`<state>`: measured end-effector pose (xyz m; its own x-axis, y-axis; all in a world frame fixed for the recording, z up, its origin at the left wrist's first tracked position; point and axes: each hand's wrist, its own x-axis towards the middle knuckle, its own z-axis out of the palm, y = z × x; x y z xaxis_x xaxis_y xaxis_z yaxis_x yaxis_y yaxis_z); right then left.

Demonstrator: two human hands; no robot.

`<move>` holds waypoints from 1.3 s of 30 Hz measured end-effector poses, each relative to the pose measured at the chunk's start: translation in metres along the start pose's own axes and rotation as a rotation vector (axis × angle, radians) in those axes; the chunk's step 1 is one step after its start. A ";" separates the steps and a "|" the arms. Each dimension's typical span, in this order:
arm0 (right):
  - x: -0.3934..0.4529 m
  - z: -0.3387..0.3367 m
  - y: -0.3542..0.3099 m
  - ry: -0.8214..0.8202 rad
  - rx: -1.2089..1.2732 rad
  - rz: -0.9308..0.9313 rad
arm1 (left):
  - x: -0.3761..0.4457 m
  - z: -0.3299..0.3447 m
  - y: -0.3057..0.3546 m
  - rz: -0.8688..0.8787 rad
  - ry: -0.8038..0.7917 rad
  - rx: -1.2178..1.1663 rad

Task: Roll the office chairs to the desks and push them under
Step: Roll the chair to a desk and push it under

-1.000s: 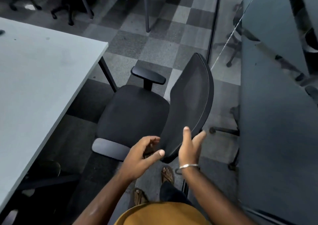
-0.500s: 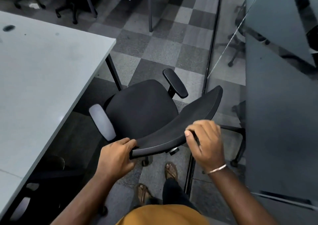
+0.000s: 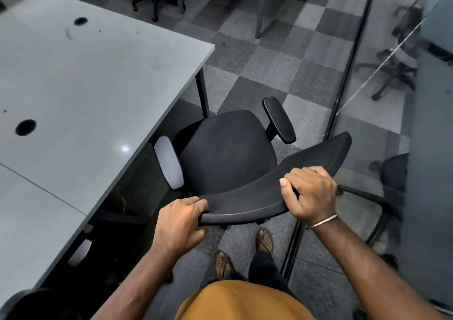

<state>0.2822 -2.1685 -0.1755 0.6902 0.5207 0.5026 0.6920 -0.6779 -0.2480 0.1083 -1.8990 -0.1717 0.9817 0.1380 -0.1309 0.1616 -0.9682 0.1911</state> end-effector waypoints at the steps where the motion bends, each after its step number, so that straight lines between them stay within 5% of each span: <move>1: 0.002 0.001 -0.002 0.009 0.010 -0.017 | -0.002 -0.001 -0.003 -0.013 -0.001 -0.006; 19: 0.090 0.028 0.012 -0.003 0.128 -0.195 | 0.027 -0.014 -0.010 -0.140 0.131 -0.090; 33: 0.225 0.121 0.038 -0.186 0.339 -0.405 | 0.095 -0.015 0.043 -0.588 0.195 -0.060; 39: 0.263 0.145 0.035 -0.282 0.382 -0.527 | 0.159 -0.025 0.074 -0.746 0.404 0.045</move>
<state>0.5183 -1.9798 -0.1715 0.2353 0.8790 0.4147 0.9391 -0.0956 -0.3302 0.2785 -1.9440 -0.1540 0.5813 0.7993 0.1521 0.7851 -0.6001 0.1531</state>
